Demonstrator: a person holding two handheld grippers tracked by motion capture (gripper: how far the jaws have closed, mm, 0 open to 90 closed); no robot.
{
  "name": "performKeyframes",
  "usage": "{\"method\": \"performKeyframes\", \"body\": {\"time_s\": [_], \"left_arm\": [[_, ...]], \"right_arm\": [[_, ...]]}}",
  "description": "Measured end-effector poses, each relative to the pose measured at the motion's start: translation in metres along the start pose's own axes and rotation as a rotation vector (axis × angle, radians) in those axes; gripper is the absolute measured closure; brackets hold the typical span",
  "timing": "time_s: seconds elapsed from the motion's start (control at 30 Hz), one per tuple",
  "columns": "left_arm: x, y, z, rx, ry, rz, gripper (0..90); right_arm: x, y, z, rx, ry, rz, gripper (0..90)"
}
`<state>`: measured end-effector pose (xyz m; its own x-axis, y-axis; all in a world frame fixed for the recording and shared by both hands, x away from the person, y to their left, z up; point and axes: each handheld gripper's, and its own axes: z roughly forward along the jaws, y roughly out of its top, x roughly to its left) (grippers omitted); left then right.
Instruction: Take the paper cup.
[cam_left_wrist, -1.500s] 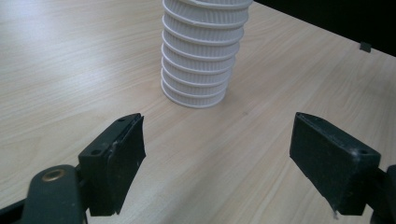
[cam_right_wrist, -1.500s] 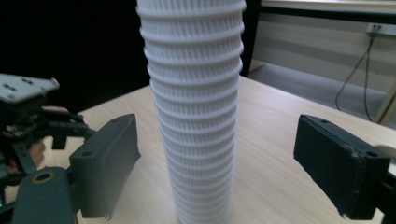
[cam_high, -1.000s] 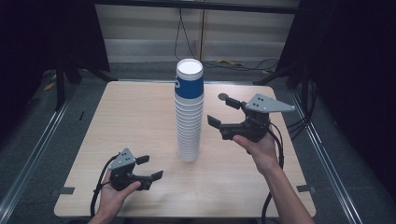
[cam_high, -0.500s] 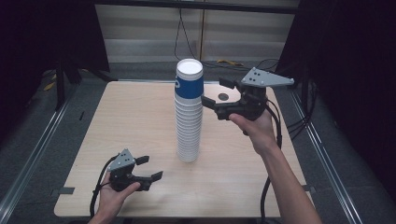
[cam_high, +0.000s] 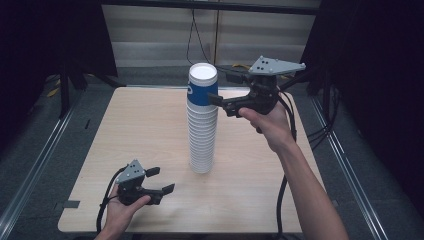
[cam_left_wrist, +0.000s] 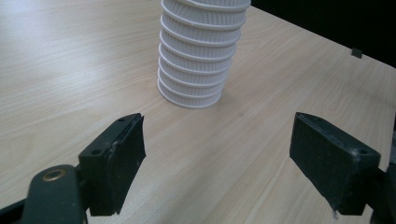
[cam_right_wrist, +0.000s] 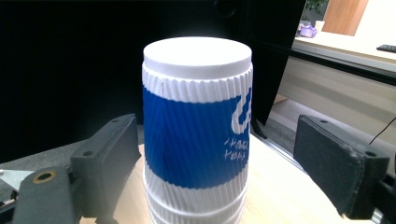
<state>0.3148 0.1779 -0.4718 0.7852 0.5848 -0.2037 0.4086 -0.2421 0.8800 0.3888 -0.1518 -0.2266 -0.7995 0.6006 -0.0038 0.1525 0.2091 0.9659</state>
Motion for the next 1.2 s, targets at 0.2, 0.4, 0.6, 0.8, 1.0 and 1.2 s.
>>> {"method": "performKeyframes", "body": {"time_s": [0.2,0.4,0.6,0.8,1.0,1.2], "left_arm": [[0.000,0.000,0.001,-0.001,0.002,0.003,17.9],[0.000,0.000,0.001,0.000,0.001,0.004,18.0],[0.000,0.000,0.001,0.006,0.004,0.002,18.1],[-0.001,0.000,0.001,0.008,0.007,0.004,18.3],[0.000,-0.001,0.002,0.008,0.008,0.003,18.5],[-0.001,0.000,0.003,0.012,0.005,0.006,18.6]], "right_arm": [[0.002,0.004,0.011,-0.002,0.028,0.002,18.8],[0.005,0.008,0.023,0.023,0.037,0.004,19.1],[0.005,0.013,0.033,0.066,0.034,0.014,20.3],[0.007,0.015,0.037,0.081,0.029,0.000,23.2],[0.007,0.017,0.038,0.094,0.031,-0.009,23.6],[0.009,0.019,0.039,0.109,0.024,-0.019,24.0]]}}
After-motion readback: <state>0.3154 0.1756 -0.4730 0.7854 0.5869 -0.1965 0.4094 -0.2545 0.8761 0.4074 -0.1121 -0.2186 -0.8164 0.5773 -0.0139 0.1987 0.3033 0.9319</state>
